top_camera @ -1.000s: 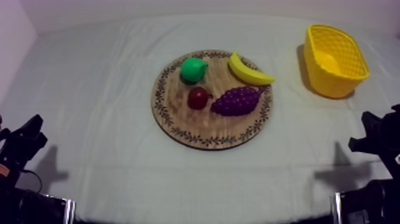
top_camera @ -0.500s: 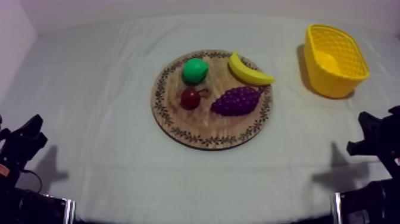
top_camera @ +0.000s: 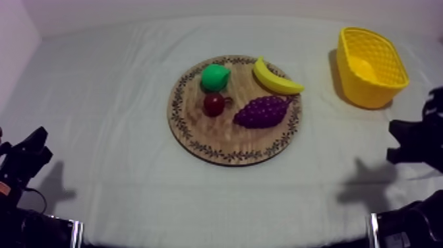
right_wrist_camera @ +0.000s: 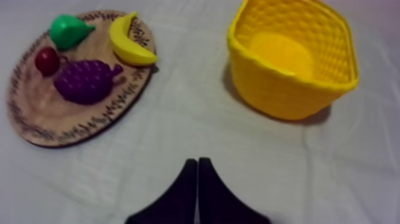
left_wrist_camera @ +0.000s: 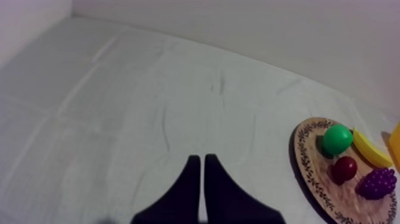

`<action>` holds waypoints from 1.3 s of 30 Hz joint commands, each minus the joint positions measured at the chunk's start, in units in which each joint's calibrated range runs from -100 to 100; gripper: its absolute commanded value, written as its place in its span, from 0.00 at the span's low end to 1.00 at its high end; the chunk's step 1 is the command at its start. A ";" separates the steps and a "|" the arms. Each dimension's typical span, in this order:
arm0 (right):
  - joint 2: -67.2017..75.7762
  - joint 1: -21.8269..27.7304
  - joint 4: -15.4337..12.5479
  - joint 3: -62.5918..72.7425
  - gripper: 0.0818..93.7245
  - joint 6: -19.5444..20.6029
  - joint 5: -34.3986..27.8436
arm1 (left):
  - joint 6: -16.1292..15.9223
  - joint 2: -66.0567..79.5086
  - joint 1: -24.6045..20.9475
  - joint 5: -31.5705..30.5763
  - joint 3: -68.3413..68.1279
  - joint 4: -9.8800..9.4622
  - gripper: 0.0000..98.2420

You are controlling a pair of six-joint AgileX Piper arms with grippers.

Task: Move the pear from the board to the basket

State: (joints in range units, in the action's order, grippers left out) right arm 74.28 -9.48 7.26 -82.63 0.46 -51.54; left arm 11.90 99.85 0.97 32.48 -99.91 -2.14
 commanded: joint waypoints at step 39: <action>-85.23 -17.16 -2.85 97.99 0.00 19.94 -37.96 | -0.01 -0.02 0.01 0.02 0.02 0.01 0.00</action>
State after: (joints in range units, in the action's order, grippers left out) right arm -4.35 -26.29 4.15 11.31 19.02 -89.48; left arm 11.90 99.85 0.97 32.48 -99.91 -2.14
